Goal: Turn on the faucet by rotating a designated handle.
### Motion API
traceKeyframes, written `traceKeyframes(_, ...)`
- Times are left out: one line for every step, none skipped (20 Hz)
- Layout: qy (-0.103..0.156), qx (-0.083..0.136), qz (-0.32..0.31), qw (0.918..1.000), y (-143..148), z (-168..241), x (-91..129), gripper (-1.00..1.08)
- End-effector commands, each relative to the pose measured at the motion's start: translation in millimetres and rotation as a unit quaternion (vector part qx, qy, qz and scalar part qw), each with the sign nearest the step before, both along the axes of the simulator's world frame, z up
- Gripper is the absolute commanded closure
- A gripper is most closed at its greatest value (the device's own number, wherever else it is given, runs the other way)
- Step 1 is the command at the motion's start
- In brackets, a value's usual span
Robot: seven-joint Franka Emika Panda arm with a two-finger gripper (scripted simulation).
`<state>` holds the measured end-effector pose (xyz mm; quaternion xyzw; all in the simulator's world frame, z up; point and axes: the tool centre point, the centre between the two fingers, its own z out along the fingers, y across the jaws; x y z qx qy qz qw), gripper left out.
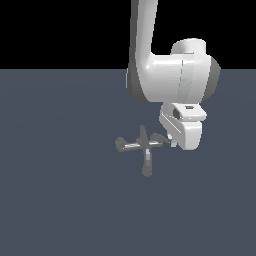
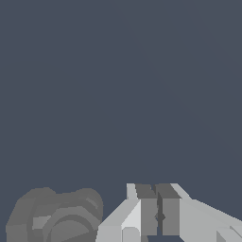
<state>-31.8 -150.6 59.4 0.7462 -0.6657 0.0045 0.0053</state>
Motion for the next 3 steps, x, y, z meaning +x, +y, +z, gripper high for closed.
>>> traceKeyframes(0.000, 0.006, 0.023, 0.9997, 39.9, 1.1, 4.3, 1.08)
traceKeyframes(0.000, 0.007, 0.025, 0.9997, 47.1, 1.3, 4.2, 1.08)
traceKeyframes(0.000, 0.007, 0.025, 0.9997, 47.1, 1.3, 4.2, 1.08)
